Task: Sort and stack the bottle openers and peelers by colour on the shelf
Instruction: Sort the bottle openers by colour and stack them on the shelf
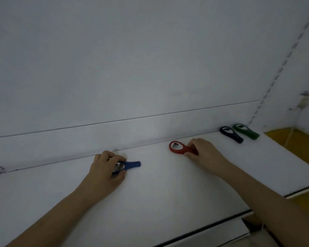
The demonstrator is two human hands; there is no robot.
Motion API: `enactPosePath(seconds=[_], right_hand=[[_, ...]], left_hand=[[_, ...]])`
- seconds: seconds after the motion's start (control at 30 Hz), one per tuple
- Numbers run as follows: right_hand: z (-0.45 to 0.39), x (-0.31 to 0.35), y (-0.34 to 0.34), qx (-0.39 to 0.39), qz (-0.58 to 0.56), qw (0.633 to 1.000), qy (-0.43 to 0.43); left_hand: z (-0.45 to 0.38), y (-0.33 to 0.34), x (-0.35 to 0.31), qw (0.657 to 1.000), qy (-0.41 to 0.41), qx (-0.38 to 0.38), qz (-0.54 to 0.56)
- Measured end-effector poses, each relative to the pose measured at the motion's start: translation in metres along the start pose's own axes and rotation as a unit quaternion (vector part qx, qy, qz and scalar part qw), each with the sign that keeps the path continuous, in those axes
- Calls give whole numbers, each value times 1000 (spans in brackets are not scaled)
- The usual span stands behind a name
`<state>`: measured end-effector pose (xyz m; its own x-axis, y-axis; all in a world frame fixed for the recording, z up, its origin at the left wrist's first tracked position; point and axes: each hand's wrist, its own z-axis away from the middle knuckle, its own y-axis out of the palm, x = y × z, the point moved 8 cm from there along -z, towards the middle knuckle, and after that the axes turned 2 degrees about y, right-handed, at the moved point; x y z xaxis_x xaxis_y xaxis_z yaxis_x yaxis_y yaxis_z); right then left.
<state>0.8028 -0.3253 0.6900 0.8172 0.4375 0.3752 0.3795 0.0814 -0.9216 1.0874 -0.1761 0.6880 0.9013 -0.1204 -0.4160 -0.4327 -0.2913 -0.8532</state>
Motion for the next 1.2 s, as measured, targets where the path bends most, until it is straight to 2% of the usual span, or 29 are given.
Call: enactPosePath(seconds=[0.17, 0.3, 0.5, 0.63, 0.77, 0.87, 0.93, 1.0, 1.03, 1.1, 1.13, 1.2], right_hand=[[16, -72, -29, -113, -2, 982, 153], [18, -100, -42, -160, 4, 962, 221], [4, -102, -50, -186, 22, 950, 250], [-1, -103, -53, -201, 23, 947, 251], [-4, -103, -52, -191, 39, 948, 252], [1, -90, -57, -178, 129, 942, 253], [13, -64, -64, -233, 170, 933, 215], [24, -29, -57, -244, 82, 958, 123], [26, -11, -46, -203, 9, 977, 72], [26, 21, -17, -68, -95, 993, -8], [25, 34, -6, -18, -115, 992, -40], [21, 50, 6, 20, -108, 990, -90]], left_hand=[[-29, 33, -41, 995, 89, 32, 23], [-54, 57, -69, 994, 101, 25, 44], [-61, 73, -83, 995, 93, -2, 25], [-61, 68, -78, 992, 86, -25, 85], [-62, 68, -79, 992, 86, -30, 89], [-63, 70, -76, 993, 74, -22, 92], [-63, 71, -75, 993, 68, -10, 100], [-63, 69, -76, 992, 57, -1, 116], [-63, 68, -76, 991, 48, 1, 125], [-63, 65, -77, 990, 36, 3, 136], [-63, 63, -77, 989, 36, 2, 144], [-63, 59, -79, 983, 44, -11, 176]])
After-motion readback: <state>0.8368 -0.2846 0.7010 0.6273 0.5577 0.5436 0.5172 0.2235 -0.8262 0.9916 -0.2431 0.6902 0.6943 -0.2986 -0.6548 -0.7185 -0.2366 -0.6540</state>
